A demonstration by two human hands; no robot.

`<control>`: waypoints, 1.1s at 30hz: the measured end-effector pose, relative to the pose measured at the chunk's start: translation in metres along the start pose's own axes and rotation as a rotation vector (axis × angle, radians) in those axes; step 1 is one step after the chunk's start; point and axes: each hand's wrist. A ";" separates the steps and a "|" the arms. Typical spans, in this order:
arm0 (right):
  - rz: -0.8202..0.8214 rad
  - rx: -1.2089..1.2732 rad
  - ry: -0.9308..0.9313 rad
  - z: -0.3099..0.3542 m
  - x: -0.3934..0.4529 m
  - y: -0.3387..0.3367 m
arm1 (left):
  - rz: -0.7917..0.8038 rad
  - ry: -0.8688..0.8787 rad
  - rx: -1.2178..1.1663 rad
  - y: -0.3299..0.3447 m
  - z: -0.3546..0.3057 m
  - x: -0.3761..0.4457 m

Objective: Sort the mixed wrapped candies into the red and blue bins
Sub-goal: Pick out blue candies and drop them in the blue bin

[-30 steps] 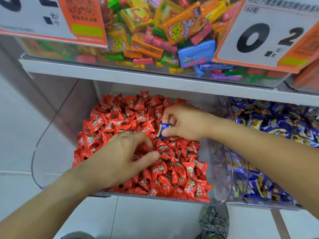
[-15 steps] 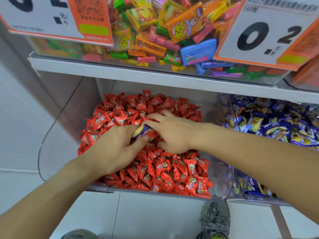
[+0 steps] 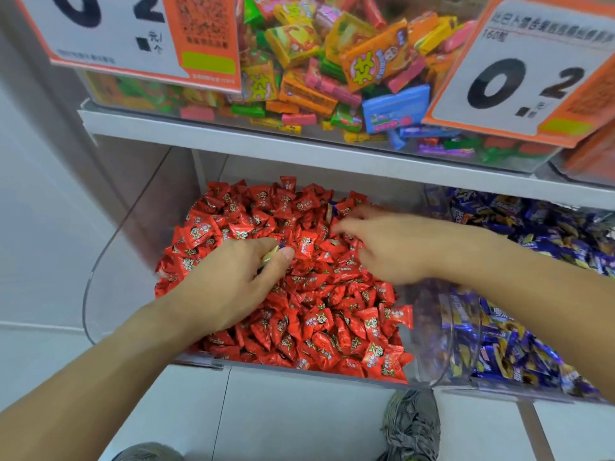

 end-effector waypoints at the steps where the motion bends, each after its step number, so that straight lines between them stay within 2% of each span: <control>1: -0.031 0.003 0.041 0.000 0.013 0.003 | -0.008 0.002 -0.001 0.000 -0.003 0.001; 3: -0.035 -0.018 0.084 0.003 0.034 0.012 | -0.048 -0.001 0.008 0.000 -0.007 0.004; 6: 0.074 -0.072 0.130 0.013 0.041 0.027 | -0.168 0.013 0.011 -0.001 -0.011 0.009; 8: 0.125 -0.084 0.120 0.018 0.029 0.032 | -0.225 0.067 0.098 -0.002 -0.014 0.015; 10: 0.181 -0.072 0.100 0.018 0.013 0.028 | -0.144 0.144 0.194 -0.001 -0.012 0.019; 13: 0.299 -0.007 0.109 0.013 -0.009 0.013 | 0.151 0.191 0.376 0.005 0.006 0.020; 14: 0.310 0.008 0.098 0.013 -0.013 0.006 | 0.199 0.184 0.408 0.005 0.012 0.019; 16: 0.210 0.042 0.090 0.015 -0.009 -0.010 | 0.208 0.178 0.426 0.003 0.016 0.017; 19: -0.143 0.176 0.172 0.021 0.026 -0.016 | 0.184 0.151 0.385 0.000 0.018 0.015; 21: -0.197 0.242 0.225 0.022 0.055 -0.009 | 0.033 0.095 0.258 -0.002 0.013 0.015; 25: -0.231 0.248 0.212 0.015 0.084 0.006 | -0.403 0.003 0.107 -0.009 -0.004 0.021; 28: -0.260 0.274 0.214 0.010 0.066 -0.001 | -0.463 -0.092 0.008 -0.012 -0.002 0.023; 30: -0.246 0.436 0.194 0.010 0.047 -0.009 | -0.424 -0.101 -0.019 -0.011 -0.002 0.024; 31: -0.211 0.612 0.144 0.016 0.037 -0.012 | -0.395 -0.112 -0.066 -0.010 -0.003 0.024; 33: -0.093 1.121 -0.013 0.037 0.021 -0.015 | -0.326 -0.149 -0.215 -0.006 -0.008 0.026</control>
Point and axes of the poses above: each hand's wrist, its own x-axis towards the middle knuckle, its own y-axis out of the palm, z = x × y, and after that the axes turned 10 degrees about y, right-handed
